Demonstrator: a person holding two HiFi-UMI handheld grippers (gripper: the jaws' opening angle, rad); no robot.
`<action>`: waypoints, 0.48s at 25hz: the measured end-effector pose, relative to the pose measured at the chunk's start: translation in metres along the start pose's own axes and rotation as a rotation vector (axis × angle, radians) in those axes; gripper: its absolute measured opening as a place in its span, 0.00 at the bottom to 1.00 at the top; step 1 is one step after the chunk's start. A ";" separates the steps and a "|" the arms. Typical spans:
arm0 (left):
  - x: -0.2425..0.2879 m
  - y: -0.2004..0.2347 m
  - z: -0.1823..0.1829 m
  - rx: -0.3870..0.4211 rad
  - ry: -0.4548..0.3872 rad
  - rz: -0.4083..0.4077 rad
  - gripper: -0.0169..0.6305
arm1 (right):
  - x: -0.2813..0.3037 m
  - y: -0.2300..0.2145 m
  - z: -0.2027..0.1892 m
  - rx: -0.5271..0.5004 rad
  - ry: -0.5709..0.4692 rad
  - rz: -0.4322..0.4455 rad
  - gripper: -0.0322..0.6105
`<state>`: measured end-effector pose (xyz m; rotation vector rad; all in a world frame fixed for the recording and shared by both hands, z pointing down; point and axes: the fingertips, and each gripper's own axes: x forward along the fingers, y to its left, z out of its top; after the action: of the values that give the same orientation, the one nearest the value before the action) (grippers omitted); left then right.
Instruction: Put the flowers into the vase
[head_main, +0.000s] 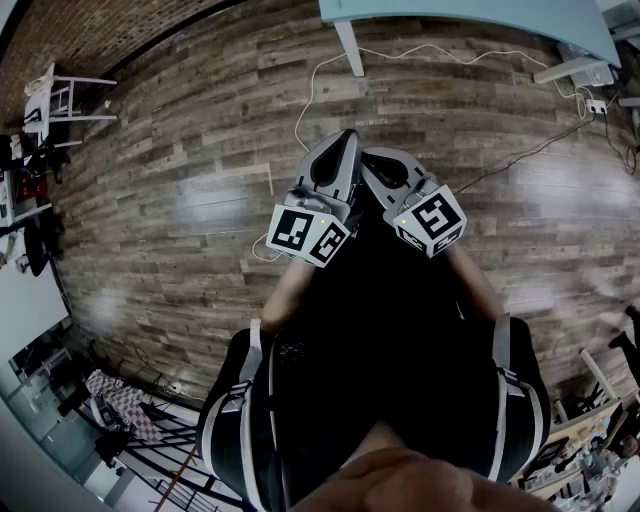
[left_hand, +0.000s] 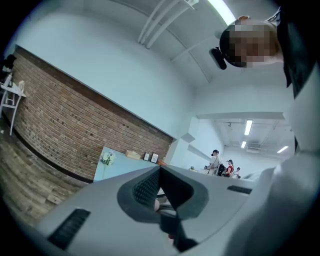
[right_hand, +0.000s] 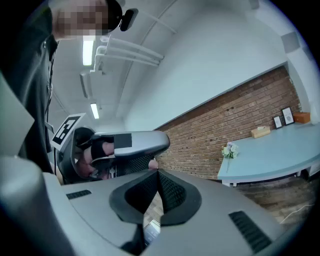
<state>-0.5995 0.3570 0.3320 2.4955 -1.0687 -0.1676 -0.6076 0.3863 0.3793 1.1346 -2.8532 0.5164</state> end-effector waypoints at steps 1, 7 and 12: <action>-0.005 0.001 0.001 0.000 0.004 -0.004 0.07 | 0.003 0.005 0.000 -0.005 0.004 -0.001 0.08; -0.024 0.019 0.004 -0.018 0.044 -0.016 0.07 | 0.025 0.024 -0.004 -0.005 0.045 -0.038 0.08; -0.026 0.029 0.011 -0.018 0.030 -0.028 0.07 | 0.039 0.030 0.003 -0.064 0.035 -0.079 0.08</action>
<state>-0.6405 0.3541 0.3329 2.4893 -1.0166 -0.1470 -0.6557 0.3798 0.3737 1.2092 -2.7604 0.4328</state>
